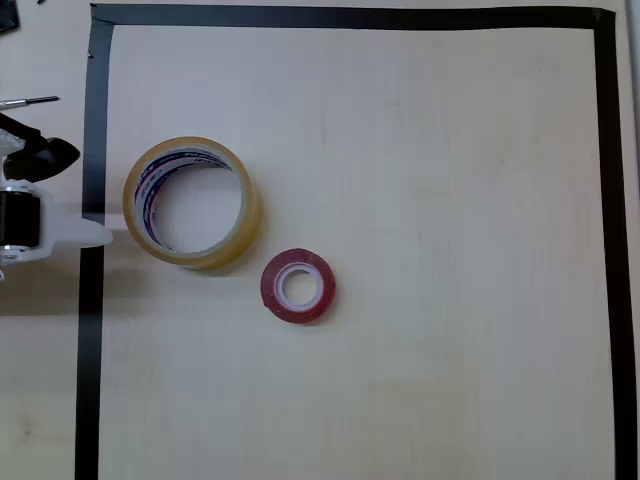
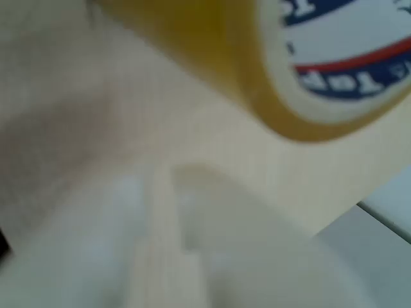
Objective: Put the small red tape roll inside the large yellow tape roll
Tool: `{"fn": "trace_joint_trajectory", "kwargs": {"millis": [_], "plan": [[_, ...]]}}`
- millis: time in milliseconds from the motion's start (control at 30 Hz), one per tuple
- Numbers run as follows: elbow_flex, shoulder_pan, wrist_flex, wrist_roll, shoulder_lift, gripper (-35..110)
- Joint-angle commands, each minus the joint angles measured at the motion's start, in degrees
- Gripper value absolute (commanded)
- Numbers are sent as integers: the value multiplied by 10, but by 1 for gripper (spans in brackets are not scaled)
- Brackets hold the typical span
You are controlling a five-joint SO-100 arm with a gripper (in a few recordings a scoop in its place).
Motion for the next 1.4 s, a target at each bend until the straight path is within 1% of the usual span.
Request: {"fn": "trace_joint_trajectory", "kwargs": {"millis": [0, 233, 433, 500, 633, 867, 967, 1133, 1233, 1367], "plan": [[14, -23, 19, -12, 2, 0], [4, -25, 16, -15, 2, 0], [-44, 11, -6, -59, -14, 0], [-97, 18, -34, -69, -89, 0], [-287, 36, -62, -83, -369, 0], [-579, 59, -51, -119, -760, 0], [-697, 59, -14, -130, -911, 0], [-772, 48, -4, -146, -1004, 0], [-840, 44, 47, -146, -1049, 0], [-918, 50, 98, -142, -1056, 0]]}}
